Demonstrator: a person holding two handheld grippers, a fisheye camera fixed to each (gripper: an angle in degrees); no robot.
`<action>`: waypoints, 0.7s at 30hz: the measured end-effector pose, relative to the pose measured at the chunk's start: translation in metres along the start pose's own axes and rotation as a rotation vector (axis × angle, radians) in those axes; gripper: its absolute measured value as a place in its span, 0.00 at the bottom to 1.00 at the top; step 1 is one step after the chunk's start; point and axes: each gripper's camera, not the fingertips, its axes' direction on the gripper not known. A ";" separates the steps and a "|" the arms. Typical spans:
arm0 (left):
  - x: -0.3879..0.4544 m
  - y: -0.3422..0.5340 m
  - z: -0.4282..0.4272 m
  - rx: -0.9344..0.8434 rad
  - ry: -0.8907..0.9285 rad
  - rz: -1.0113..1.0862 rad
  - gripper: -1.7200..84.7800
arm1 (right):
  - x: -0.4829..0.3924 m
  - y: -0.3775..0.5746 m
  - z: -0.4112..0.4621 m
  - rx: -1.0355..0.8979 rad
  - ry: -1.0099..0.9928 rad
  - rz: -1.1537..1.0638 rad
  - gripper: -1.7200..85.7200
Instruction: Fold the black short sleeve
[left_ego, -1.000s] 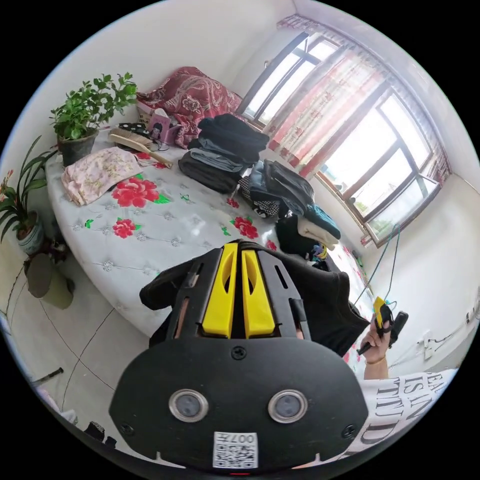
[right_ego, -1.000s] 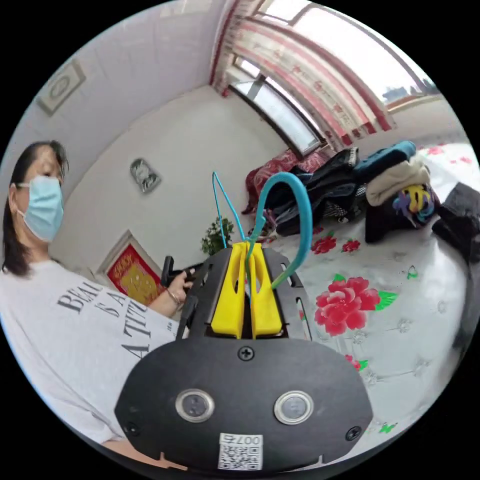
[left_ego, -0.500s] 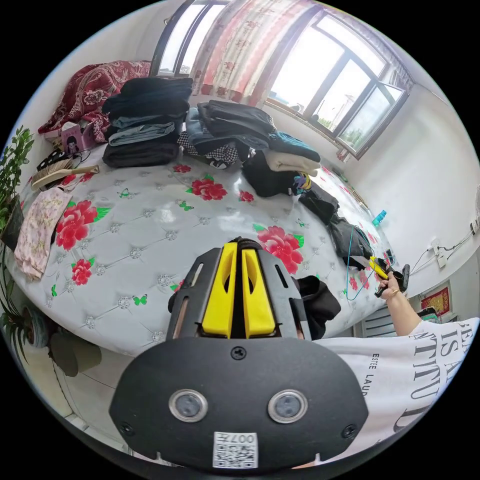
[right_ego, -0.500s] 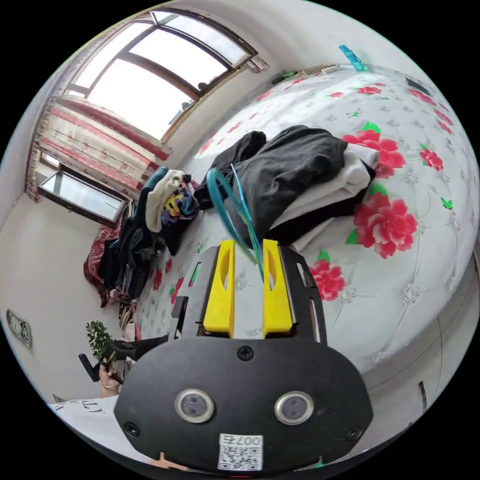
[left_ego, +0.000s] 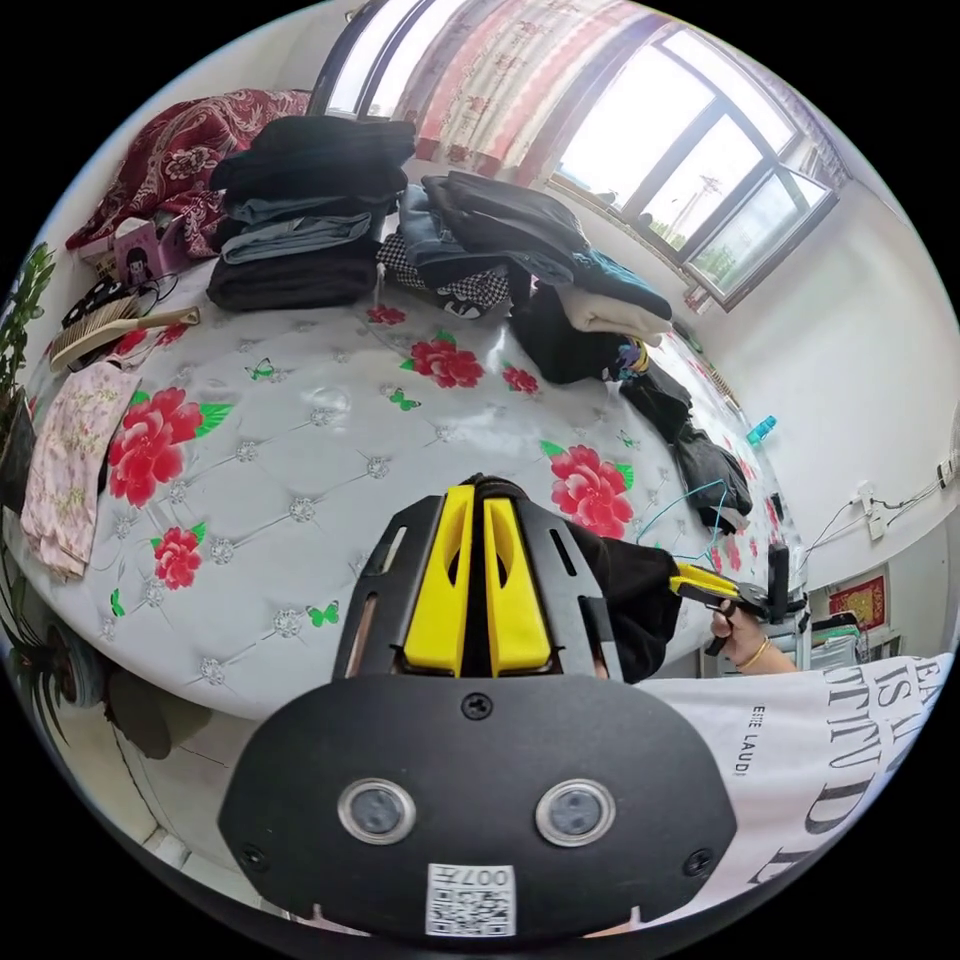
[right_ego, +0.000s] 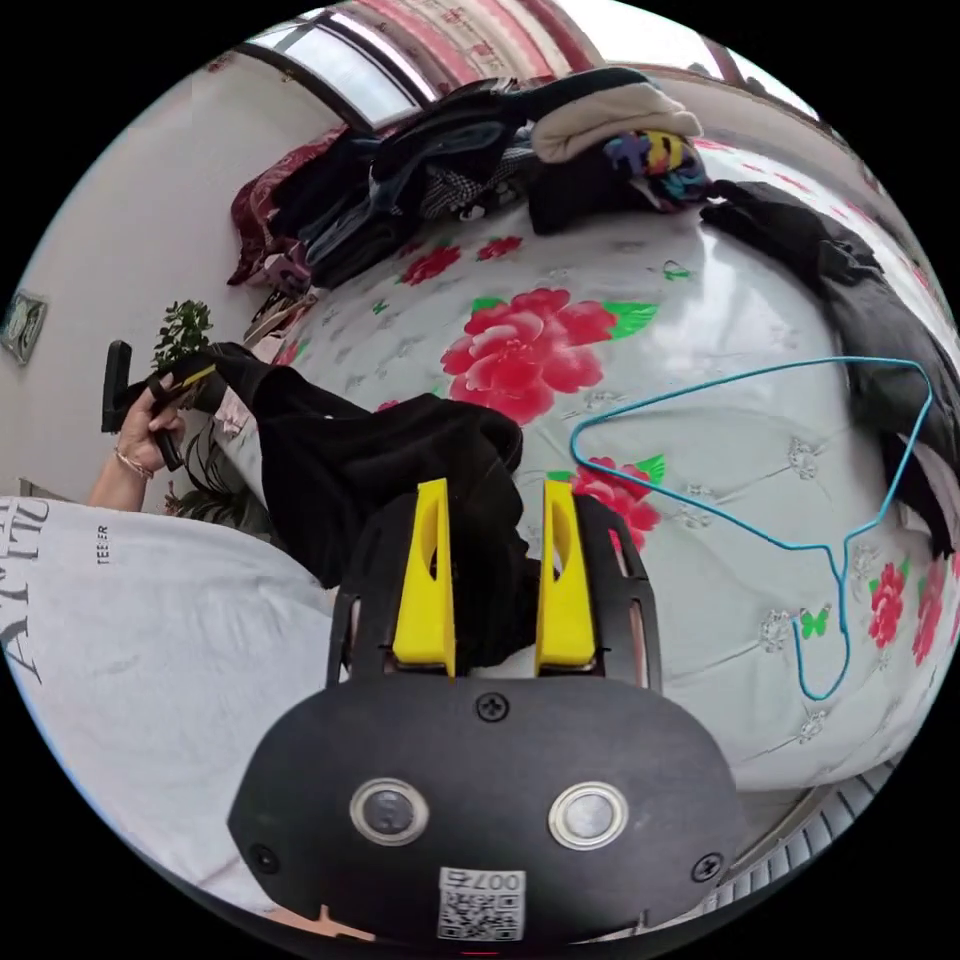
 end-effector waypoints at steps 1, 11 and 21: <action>-0.003 -0.001 0.000 -0.002 0.004 -0.005 0.01 | -0.002 -0.005 0.006 -0.040 -0.001 0.006 0.07; -0.054 -0.114 -0.051 0.190 -0.067 0.075 0.02 | -0.088 -0.146 -0.122 0.445 0.217 -0.219 0.03; -0.112 -0.098 -0.040 0.221 -0.123 -0.093 0.12 | -0.104 -0.151 -0.054 0.362 0.194 -0.127 0.07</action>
